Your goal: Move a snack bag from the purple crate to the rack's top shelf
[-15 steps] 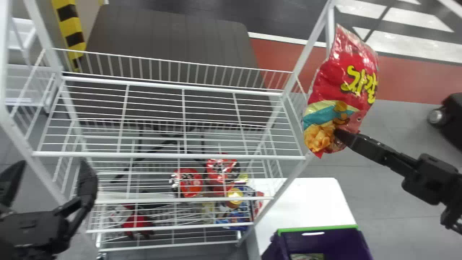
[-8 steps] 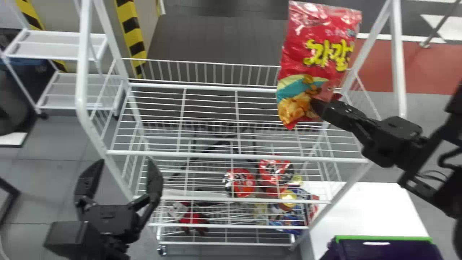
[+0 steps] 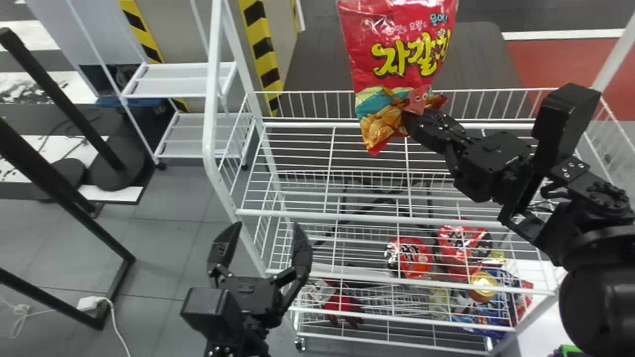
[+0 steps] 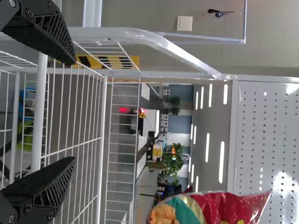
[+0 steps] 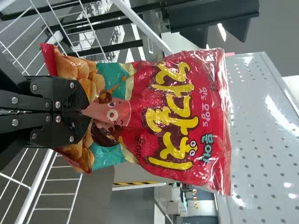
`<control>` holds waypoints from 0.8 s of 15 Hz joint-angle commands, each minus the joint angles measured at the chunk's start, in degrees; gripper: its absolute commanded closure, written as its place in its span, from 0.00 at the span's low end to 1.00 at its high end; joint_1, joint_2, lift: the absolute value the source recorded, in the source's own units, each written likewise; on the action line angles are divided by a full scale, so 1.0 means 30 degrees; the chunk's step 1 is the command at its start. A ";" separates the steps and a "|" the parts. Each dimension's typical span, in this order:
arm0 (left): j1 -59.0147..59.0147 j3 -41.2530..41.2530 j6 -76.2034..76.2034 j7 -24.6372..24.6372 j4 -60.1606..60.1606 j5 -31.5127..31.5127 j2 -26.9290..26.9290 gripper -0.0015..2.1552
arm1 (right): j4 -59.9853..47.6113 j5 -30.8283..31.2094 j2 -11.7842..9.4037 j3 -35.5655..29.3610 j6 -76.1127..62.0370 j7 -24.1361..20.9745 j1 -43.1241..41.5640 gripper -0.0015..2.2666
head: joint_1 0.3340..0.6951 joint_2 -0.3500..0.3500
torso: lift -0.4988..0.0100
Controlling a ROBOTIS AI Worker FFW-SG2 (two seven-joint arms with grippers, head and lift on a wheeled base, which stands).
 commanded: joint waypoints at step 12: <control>-0.0122 0.0474 -0.1741 0.0001 0.1370 0.0832 0.0077 0.04 | 1.0515 -0.5203 0.0019 0.6342 -0.6362 -0.4528 -0.4854 0.88 | 1.00 0.94 | 0.98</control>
